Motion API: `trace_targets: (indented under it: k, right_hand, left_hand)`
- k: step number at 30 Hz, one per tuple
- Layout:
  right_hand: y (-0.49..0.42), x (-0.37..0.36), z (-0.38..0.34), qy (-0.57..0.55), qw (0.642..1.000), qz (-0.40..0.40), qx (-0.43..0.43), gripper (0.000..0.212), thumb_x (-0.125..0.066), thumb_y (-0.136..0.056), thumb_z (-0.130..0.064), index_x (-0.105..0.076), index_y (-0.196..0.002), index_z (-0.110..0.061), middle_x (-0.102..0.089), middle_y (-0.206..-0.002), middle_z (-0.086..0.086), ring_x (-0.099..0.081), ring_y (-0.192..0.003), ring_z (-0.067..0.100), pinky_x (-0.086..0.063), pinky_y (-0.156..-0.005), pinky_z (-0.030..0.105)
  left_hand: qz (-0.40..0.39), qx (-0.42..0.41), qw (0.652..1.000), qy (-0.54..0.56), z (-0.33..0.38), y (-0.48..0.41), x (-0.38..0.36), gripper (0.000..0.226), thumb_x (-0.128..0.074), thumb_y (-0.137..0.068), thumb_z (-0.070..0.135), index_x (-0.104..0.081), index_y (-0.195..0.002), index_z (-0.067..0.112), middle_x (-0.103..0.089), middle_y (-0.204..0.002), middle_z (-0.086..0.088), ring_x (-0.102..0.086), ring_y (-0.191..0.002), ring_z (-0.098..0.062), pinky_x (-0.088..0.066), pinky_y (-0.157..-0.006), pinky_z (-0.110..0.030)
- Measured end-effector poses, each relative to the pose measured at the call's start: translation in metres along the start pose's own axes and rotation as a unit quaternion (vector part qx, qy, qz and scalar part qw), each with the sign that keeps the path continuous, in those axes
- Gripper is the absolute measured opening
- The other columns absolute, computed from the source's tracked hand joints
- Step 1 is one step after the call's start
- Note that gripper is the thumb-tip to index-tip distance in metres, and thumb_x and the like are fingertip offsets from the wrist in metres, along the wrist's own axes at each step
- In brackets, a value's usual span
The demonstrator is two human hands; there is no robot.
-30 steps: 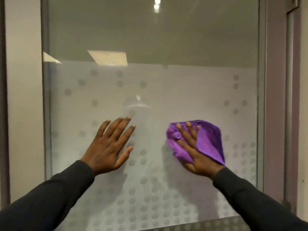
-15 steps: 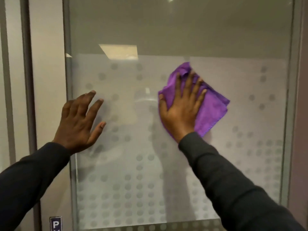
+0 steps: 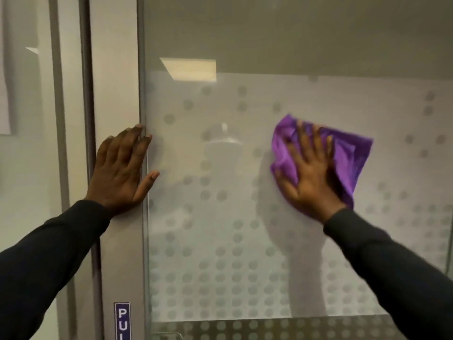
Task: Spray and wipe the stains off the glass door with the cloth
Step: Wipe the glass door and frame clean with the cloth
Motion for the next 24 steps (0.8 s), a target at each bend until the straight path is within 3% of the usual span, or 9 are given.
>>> trace_targets:
  k: [4, 7, 13, 16, 18, 20, 21, 23, 24]
  right_hand:
    - [-0.076, 0.014, -0.008, 0.020, 0.985, 0.029, -0.170, 0.078, -0.027, -0.100, -0.063, -0.010, -0.163, -0.020, -0.005, -0.170, 0.017, -0.002, -0.156, 0.042, -0.006, -0.123, 0.061]
    - [-0.101, 0.006, -0.066, 0.014, 0.983, 0.048, -0.176, 0.077, -0.028, -0.101, -0.062, -0.015, -0.162, -0.016, -0.010, -0.168, 0.020, -0.007, -0.155, 0.044, -0.008, -0.123, 0.062]
    - [-0.033, -0.047, -0.201, -0.076, 0.994, -0.016, 0.082, 0.076, -0.045, -0.099, -0.051, -0.021, -0.161, -0.013, -0.010, -0.168, 0.019, -0.004, -0.156, 0.042, 0.000, -0.125, 0.059]
    - [0.053, -0.068, -0.239, -0.186, 0.939, -0.146, 0.251, 0.066, -0.045, -0.102, -0.038, -0.026, -0.160, -0.012, 0.006, -0.170, 0.007, 0.007, -0.157, 0.033, 0.011, -0.125, 0.052]
    - [0.090, -0.061, -0.239, -0.202, 0.879, -0.245, 0.355, 0.058, -0.029, -0.108, -0.042, -0.017, -0.162, -0.023, 0.013, -0.170, -0.006, 0.011, -0.157, 0.021, 0.005, -0.128, 0.044]
    - [0.076, -0.042, -0.223, -0.268, 0.856, -0.293, 0.330, 0.061, -0.016, -0.100, -0.067, -0.024, -0.156, -0.045, -0.016, -0.169, -0.014, -0.020, -0.155, 0.014, -0.022, -0.126, 0.041]
    - [0.056, -0.028, -0.211, -0.293, 0.868, -0.259, 0.305, 0.059, -0.026, -0.097, -0.073, -0.039, -0.147, -0.045, -0.042, -0.157, -0.016, -0.044, -0.143, 0.010, -0.037, -0.119, 0.039]
    - [0.006, -0.002, -0.181, -0.261, 0.916, -0.171, 0.254, 0.035, -0.053, -0.101, -0.055, -0.059, -0.127, -0.033, -0.068, -0.128, -0.013, -0.064, -0.117, 0.005, -0.050, -0.104, 0.037]
    - [-0.018, 0.007, -0.165, -0.246, 0.933, -0.138, 0.224, 0.030, -0.056, -0.103, -0.041, -0.060, -0.131, -0.030, -0.065, -0.136, -0.007, -0.059, -0.125, 0.005, -0.045, -0.110, 0.037]
  left_hand:
    - [0.018, 0.016, 0.999, 0.041, -0.006, 0.002, -0.003, 0.078, -0.035, -0.095, 0.052, -0.023, -0.155, 0.004, -0.019, -0.163, -0.018, -0.021, -0.149, -0.034, -0.020, -0.119, -0.052]
    - [0.035, 0.034, 0.998, 0.051, -0.011, 0.003, -0.004, 0.074, -0.036, -0.097, 0.045, -0.020, -0.155, 0.002, -0.017, -0.163, -0.018, -0.016, -0.152, -0.032, -0.019, -0.121, -0.053]
    - [0.024, 0.054, 0.996, 0.061, -0.015, 0.004, -0.007, 0.071, -0.035, -0.098, 0.037, -0.013, -0.157, 0.004, -0.007, -0.166, -0.015, -0.004, -0.154, -0.025, -0.008, -0.125, -0.045]
    - [0.019, 0.052, 0.997, 0.062, -0.016, 0.004, -0.008, 0.071, -0.035, -0.098, 0.037, -0.012, -0.157, 0.004, -0.007, -0.166, -0.015, -0.003, -0.154, -0.026, -0.006, -0.125, -0.043]
    - [0.011, 0.054, 0.997, 0.061, -0.017, 0.004, -0.009, 0.072, -0.035, -0.098, 0.039, -0.011, -0.157, 0.005, -0.005, -0.166, -0.014, -0.002, -0.154, -0.025, -0.005, -0.125, -0.042]
    - [0.009, 0.056, 0.997, 0.058, -0.017, 0.005, -0.009, 0.072, -0.034, -0.099, 0.040, -0.011, -0.158, 0.005, -0.005, -0.166, -0.014, -0.002, -0.154, -0.026, -0.005, -0.125, -0.043]
    - [0.009, 0.057, 0.997, 0.058, -0.017, 0.005, -0.008, 0.072, -0.035, -0.099, 0.040, -0.011, -0.158, 0.005, -0.006, -0.166, -0.015, -0.002, -0.154, -0.026, -0.005, -0.125, -0.043]
    - [0.007, 0.056, 0.997, 0.059, -0.016, 0.005, -0.008, 0.072, -0.036, -0.099, 0.039, -0.011, -0.158, 0.005, -0.006, -0.166, -0.015, -0.003, -0.154, -0.026, -0.005, -0.125, -0.043]
    - [0.008, 0.056, 0.997, 0.059, -0.016, 0.005, -0.008, 0.072, -0.037, -0.099, 0.038, -0.010, -0.158, 0.005, -0.006, -0.166, -0.015, -0.002, -0.154, -0.027, -0.004, -0.125, -0.043]
Point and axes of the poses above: each hand's wrist, its own y-axis away from the middle knuckle, its own x-axis out of the back of the hand, z = x × y, the point moved 6 cm from there along -y, towards the middle knuckle
